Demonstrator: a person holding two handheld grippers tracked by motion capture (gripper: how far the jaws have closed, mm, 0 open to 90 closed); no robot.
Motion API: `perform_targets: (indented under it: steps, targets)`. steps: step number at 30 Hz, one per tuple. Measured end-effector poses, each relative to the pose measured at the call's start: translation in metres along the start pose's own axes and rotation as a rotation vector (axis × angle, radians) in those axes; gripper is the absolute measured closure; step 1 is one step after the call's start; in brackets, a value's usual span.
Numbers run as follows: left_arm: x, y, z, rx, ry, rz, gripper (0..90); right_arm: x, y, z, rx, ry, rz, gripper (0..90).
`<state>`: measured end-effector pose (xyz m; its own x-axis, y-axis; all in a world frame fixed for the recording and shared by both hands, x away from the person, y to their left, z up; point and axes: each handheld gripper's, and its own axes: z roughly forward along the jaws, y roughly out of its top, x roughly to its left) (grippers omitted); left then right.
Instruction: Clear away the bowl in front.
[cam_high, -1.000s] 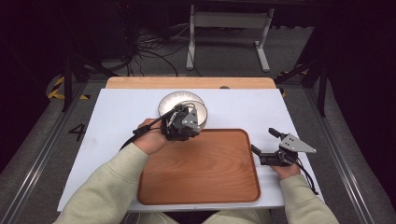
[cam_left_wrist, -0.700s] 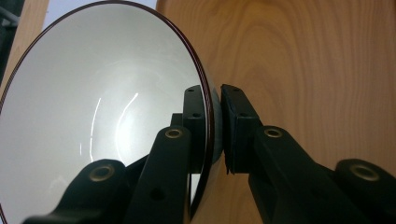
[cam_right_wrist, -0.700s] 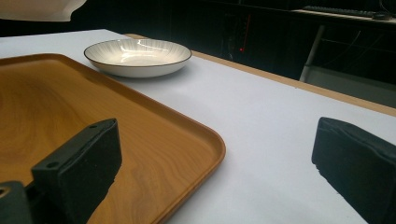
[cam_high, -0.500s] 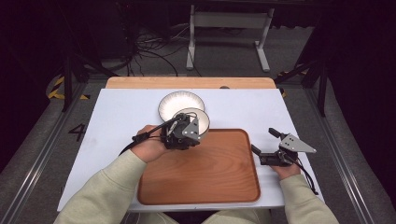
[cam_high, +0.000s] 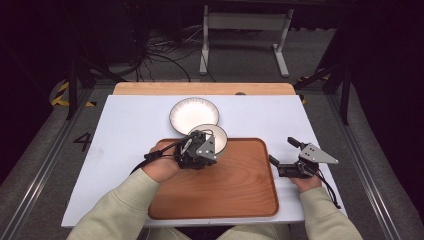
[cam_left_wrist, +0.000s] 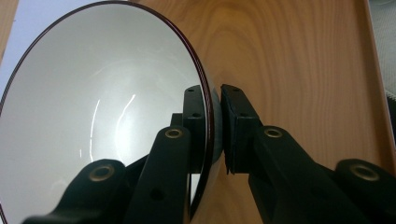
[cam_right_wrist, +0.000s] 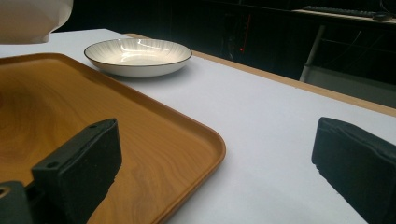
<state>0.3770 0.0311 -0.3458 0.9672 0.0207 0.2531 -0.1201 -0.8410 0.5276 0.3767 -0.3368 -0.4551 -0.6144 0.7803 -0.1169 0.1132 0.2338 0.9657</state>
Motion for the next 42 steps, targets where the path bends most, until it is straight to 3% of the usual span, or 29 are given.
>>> perform_targets:
  steps: [25, 36, 42]
  targets:
    - [-0.017, -0.003, 0.009, 0.019, -0.002, 0.032, 81.7, 0.000, 0.000, 0.000, -0.001, 0.000, -0.001, 2.3]
    - [-0.022, -0.005, 0.019, 0.051, -0.043, 0.040, 81.7, 0.000, 0.000, 0.000, -0.001, 0.002, -0.001, 2.2]
    - [-0.025, -0.008, 0.032, 0.090, -0.091, 0.049, 81.7, 0.000, 0.000, 0.000, -0.001, 0.002, -0.001, 2.2]
